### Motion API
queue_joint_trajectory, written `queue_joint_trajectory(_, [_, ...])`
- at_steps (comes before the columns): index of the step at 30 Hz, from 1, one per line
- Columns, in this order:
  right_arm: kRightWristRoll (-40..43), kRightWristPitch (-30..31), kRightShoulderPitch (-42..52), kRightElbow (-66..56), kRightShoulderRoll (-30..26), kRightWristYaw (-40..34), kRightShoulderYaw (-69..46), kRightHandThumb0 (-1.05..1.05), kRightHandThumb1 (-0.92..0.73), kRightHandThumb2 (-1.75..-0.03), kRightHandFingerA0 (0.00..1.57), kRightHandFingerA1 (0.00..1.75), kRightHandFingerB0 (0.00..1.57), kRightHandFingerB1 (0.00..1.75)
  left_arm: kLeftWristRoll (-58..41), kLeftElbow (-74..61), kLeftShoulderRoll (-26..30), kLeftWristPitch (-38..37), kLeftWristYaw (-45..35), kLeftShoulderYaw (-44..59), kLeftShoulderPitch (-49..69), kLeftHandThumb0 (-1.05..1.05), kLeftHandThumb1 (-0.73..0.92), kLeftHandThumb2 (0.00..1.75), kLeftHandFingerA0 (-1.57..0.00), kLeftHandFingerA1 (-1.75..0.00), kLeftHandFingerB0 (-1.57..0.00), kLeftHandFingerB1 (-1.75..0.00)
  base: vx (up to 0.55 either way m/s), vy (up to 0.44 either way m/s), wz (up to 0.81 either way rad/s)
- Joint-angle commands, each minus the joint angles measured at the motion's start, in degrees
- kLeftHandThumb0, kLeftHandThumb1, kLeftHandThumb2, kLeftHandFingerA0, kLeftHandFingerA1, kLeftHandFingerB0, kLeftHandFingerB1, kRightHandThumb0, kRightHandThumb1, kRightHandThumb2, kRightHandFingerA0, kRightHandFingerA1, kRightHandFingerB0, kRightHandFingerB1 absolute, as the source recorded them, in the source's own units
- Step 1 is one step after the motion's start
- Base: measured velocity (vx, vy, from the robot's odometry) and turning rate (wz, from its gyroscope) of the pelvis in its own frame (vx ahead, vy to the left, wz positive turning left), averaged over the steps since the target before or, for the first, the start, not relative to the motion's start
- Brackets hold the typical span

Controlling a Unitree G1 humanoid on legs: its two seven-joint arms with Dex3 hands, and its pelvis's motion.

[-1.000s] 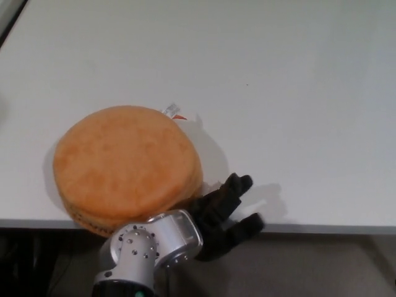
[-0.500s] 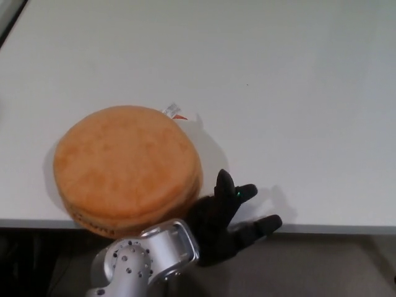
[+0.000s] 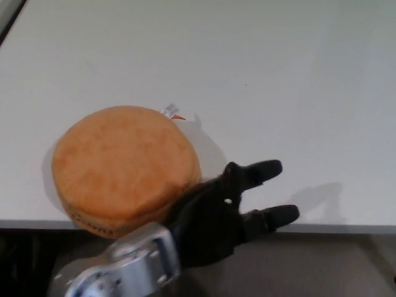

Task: A soft plate is kept in the center of the table close to the robot and the robot uses its left hand to pick up the plate, turns it upside down and places it back on the table

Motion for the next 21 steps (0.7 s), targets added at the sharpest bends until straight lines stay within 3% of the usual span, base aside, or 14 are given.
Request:
queue_joint_trajectory(1, [0.1, 0.9, 0.6, -0.2, -0.5, 0.1, -0.1, -0.75, -0.91, -0.68, 0.75, 0.46, 0.36, 0.34, -2.3, -10.2, 7.1, -0.5, -8.0, 0.9, 6.0, -0.89, 0.74, 1.11, -0.20, -0.53, -0.10, -0.40, 0.00, 0.000, 0.00])
queue_joint_trajectory(2, [0.2, 1.1, 0.7, -0.4, -0.4, 0.0, 0.0, -0.75, -0.91, -0.68, 0.75, 0.46, 0.36, 0.34, -2.2, -10.7, 7.7, -0.8, -8.5, 0.9, 6.4, -0.89, 0.74, 1.11, -0.20, -0.53, -0.10, -0.40, 0.00, 0.000, 0.00])
queue_joint_trajectory(3, [0.1, 0.4, 0.3, 0.2, -0.5, 0.2, 0.0, -0.75, -0.92, -0.68, 0.74, 0.47, 0.36, 0.35, -0.8, -12.7, 9.5, -2.0, -9.3, 0.7, 7.5, -0.91, 0.92, 0.73, -0.23, -0.44, -0.14, -0.27, 0.00, 0.000, 0.00])
queue_joint_trajectory(4, [0.1, 0.4, 0.1, 0.4, -0.7, 0.3, 0.0, -0.75, -0.91, -0.69, 0.74, 0.47, 0.35, 0.34, 3.5, -15.0, 12.1, -6.2, -11.2, -0.2, 9.8, -0.90, 0.78, 1.15, -0.20, -0.53, -0.09, -0.38, 0.00, 0.000, 0.00])
queue_joint_trajectory(5, [0.2, 0.5, 0.0, 0.4, -0.8, 0.4, -0.1, -0.74, -0.74, -1.10, 0.66, 0.62, 0.26, 0.49, 6.2, -16.0, 13.5, -9.2, -12.5, -0.7, 11.5, -0.87, 0.75, 1.11, -0.20, -0.53, -0.10, -0.40, 0.00, 0.000, 0.00])
queue_joint_trajectory(6, [0.3, 0.6, 0.0, 0.4, -0.9, 0.5, -0.2, -0.74, -0.74, -1.10, 0.66, 0.62, 0.26, 0.49, 7.3, -16.3, 14.2, -10.9, -13.1, -0.8, 12.5, -0.87, 0.75, 1.11, -0.20, -0.53, -0.10, -0.40, 0.00, 0.000, 0.00])
queue_joint_trajectory(7, [0.4, 0.5, 0.0, 0.4, -1.0, 0.6, -0.2, -0.76, -0.91, -0.68, 0.74, 0.47, 0.35, 0.34, 10.0, -16.1, 15.6, -14.6, -14.8, -0.8, 14.4, -0.89, 0.92, 0.73, -0.23, -0.45, -0.14, -0.27, 0.00, 0.000, 0.00])
queue_joint_trajectory(8, [0.1, 0.2, 0.0, 0.6, -1.0, 0.5, -0.1, -0.76, -0.92, -0.69, 0.74, 0.47, 0.35, 0.34, 13.2, -16.1, 16.9, -18.5, -15.5, -0.5, 16.8, -0.86, 0.76, 1.13, -0.21, -0.53, -0.10, -0.41, 0.00, 0.000, 0.00])
queue_joint_trajectory(14, [-0.2, 0.8, 0.0, 0.3, -1.0, 0.1, -0.2, -0.78, -0.92, -0.69, 0.74, 0.46, 0.36, 0.34, 21.5, -10.0, 16.9, -37.8, -18.3, 5.9, 26.4, -0.86, 0.72, 1.10, -0.21, -0.52, -0.10, -0.41, 0.00, 0.000, 0.00])
queue_joint_trajectory(16, [-0.2, 0.6, 0.2, 0.2, -0.9, 0.0, -0.2, -0.77, -0.92, -0.69, 0.73, 0.46, 0.35, 0.34, 21.7, -8.0, 16.1, -40.8, -18.8, 7.9, 27.3, -0.87, 0.71, 1.10, -0.22, -0.52, -0.11, -0.41, 0.00, 0.000, 0.00])
queue_joint_trajectory(17, [-0.3, 0.3, 0.4, 0.4, -1.1, 0.2, -0.3, -0.77, -0.77, -1.11, 0.65, 0.61, 0.28, 0.49, 21.5, -5.8, 15.2, -44.3, -19.6, 11.3, 28.6, -0.87, 0.71, 1.09, -0.23, -0.52, -0.12, -0.42, 0.00, 0.000, 0.00])
queue_joint_trajectory(18, [-0.3, 0.2, 0.5, 0.4, -1.1, 0.3, -0.3, -0.77, -0.77, -1.11, 0.65, 0.61, 0.28, 0.49, 21.4, -5.3, 15.0, -45.1, -19.8, 12.0, 28.9, -0.87, 0.71, 1.09, -0.23, -0.52, -0.12, -0.42, 0.00, 0.000, 0.00])
queue_joint_trajectory(19, [-0.1, 0.4, 0.6, 0.2, -0.9, 0.1, -0.3, -0.76, -0.92, -0.69, 0.73, 0.47, 0.35, 0.35, 21.5, -4.4, 14.9, -46.5, -20.0, 13.9, 29.7, -0.89, 0.90, 0.68, -0.31, -0.42, -0.21, -0.28, 0.00, 0.000, 0.00])
queue_joint_trajectory(21, [0.3, 0.9, 0.7, 0.1, -0.7, 0.2, -0.4, -0.75, -0.92, -0.69, 0.73, 0.46, 0.35, 0.34, 21.1, -3.8, 14.8, -47.5, -20.5, 15.7, 30.5, -0.88, 0.90, 0.68, -0.30, -0.41, -0.20, -0.27, 0.00, 0.000, 0.00])
